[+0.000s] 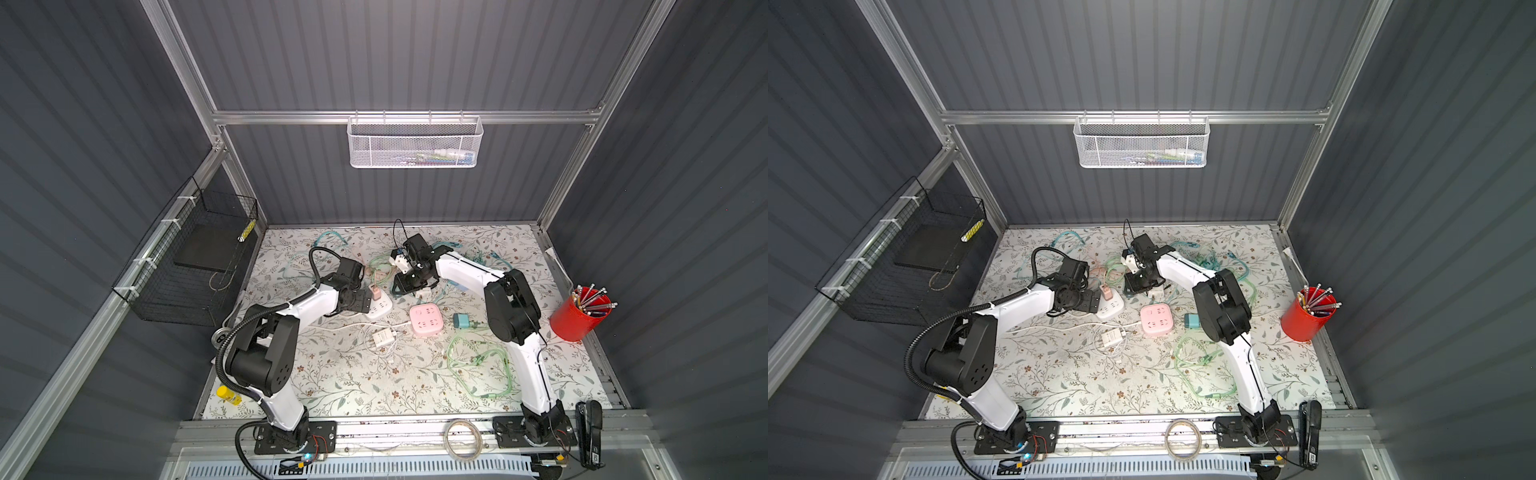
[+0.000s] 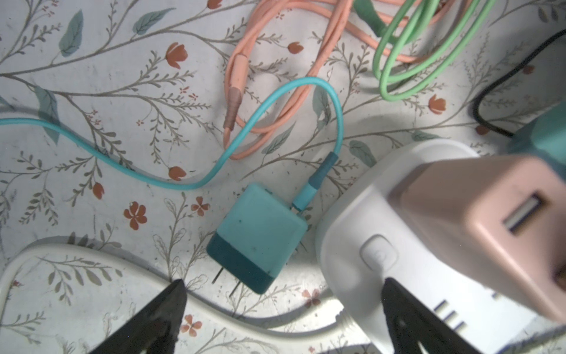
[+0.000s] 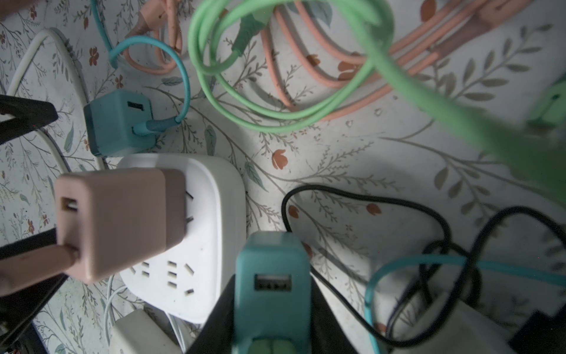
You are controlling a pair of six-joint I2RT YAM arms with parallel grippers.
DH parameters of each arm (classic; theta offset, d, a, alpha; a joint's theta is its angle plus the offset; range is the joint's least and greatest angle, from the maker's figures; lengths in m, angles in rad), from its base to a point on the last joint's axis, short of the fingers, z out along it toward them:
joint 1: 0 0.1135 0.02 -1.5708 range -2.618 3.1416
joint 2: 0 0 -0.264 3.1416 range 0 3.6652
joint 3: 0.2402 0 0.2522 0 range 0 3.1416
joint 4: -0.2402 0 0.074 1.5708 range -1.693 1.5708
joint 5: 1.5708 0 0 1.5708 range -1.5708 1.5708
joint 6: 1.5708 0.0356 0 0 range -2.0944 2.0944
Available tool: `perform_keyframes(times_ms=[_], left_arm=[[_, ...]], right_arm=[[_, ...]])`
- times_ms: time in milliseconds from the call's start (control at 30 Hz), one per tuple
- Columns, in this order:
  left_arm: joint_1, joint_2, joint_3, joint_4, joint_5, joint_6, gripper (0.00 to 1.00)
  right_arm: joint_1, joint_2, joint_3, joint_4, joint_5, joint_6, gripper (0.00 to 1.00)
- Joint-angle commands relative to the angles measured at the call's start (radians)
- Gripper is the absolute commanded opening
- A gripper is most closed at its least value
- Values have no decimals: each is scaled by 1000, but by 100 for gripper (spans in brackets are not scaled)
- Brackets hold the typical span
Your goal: Pull the plug off the socket
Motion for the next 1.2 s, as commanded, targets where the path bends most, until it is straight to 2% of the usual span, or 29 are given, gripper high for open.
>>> perform_keyframes(times_ms=[0,267,433,667,733,1033,1167], left_arm=[[4,-36,-15,-33,26,26,100],[3,-80,-26,-3,36,30,100],[1,-111,-32,19,45,40,100],[0,-146,-46,45,64,65,100],[0,-155,-51,54,69,70,100],[-2,-189,-70,89,107,107,100],[-2,-189,-69,98,115,109,100]], right_arm=[[-5,-2,24,-29,-3,2,41],[-10,-32,37,-41,29,23,53],[-10,-51,40,-44,96,28,66],[-12,-81,46,-41,125,24,74],[-13,-90,50,-43,145,25,81],[-13,-124,54,-50,174,28,83],[-13,-130,48,-60,145,37,72]])
